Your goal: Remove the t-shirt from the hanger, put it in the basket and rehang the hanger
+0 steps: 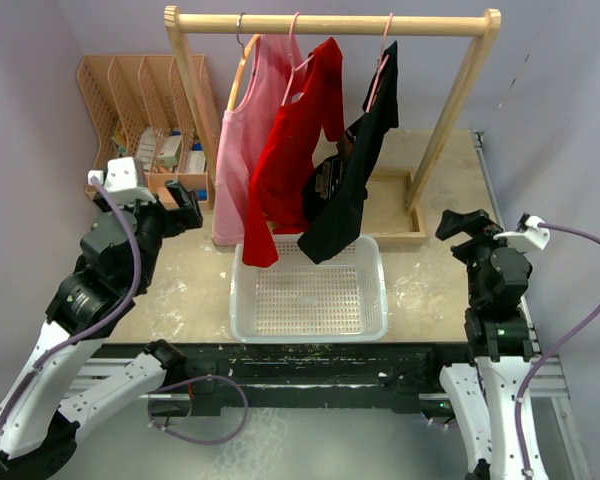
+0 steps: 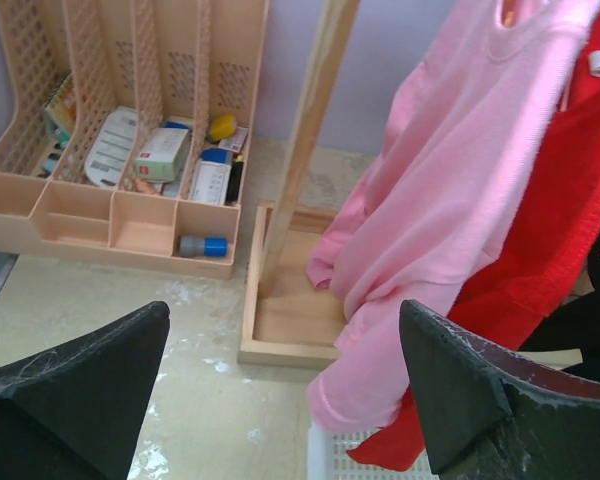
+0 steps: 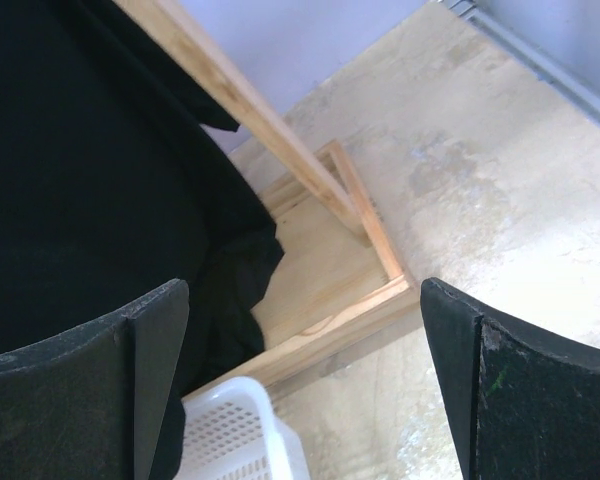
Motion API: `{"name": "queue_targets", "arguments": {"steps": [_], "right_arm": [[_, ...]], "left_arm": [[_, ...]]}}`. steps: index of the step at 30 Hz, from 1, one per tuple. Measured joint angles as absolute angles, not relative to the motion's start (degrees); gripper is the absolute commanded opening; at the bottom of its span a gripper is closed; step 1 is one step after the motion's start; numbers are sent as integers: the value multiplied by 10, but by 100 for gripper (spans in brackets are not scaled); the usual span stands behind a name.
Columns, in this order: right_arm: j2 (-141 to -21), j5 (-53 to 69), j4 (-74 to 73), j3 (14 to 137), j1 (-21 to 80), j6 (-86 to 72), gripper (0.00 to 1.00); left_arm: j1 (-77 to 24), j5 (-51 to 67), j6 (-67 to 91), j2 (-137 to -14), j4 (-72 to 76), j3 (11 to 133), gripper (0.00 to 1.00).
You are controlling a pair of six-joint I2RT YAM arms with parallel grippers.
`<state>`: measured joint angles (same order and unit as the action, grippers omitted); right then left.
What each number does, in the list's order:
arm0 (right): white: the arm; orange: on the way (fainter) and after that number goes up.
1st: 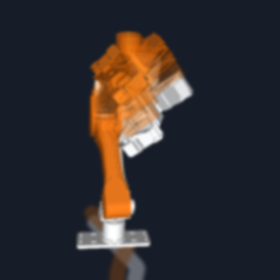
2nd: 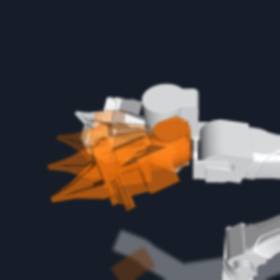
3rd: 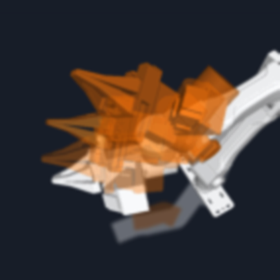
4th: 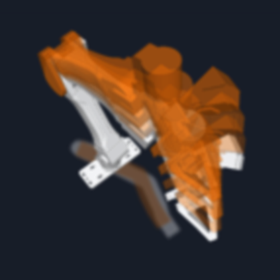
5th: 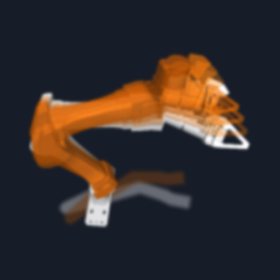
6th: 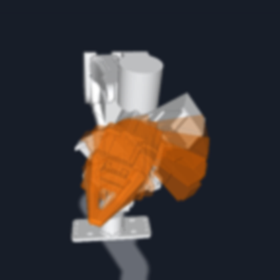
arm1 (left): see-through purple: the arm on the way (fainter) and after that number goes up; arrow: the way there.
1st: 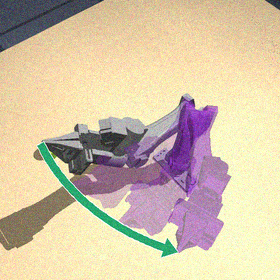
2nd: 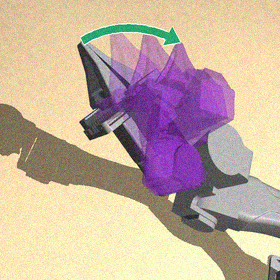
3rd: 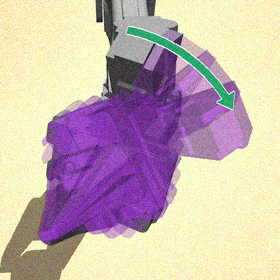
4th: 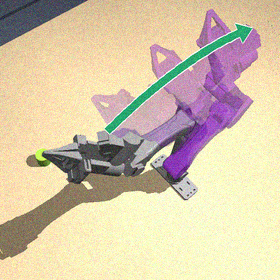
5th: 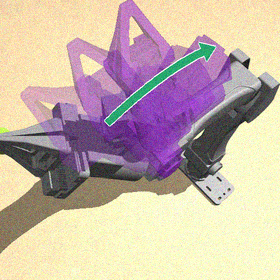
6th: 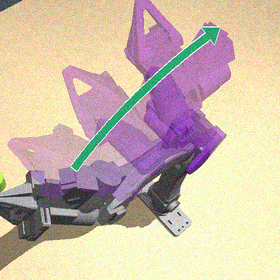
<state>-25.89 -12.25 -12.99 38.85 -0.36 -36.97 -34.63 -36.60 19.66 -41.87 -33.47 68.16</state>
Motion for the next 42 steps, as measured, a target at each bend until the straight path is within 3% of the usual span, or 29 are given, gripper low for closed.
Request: {"name": "queue_targets", "arguments": {"steps": [19,34,42], "right_arm": [[-256,-173,-132,400,-4,-334,100],[-252,-171,-143,402,-4,-324,100],[-274,-170,-143,402,-4,-324,100]], "left_arm": [[-346,-298,127,-565,-227,787,99],[-346,-357,85,-455,-276,855,99],[-346,-364,47,-527,-290,950,99]]}}
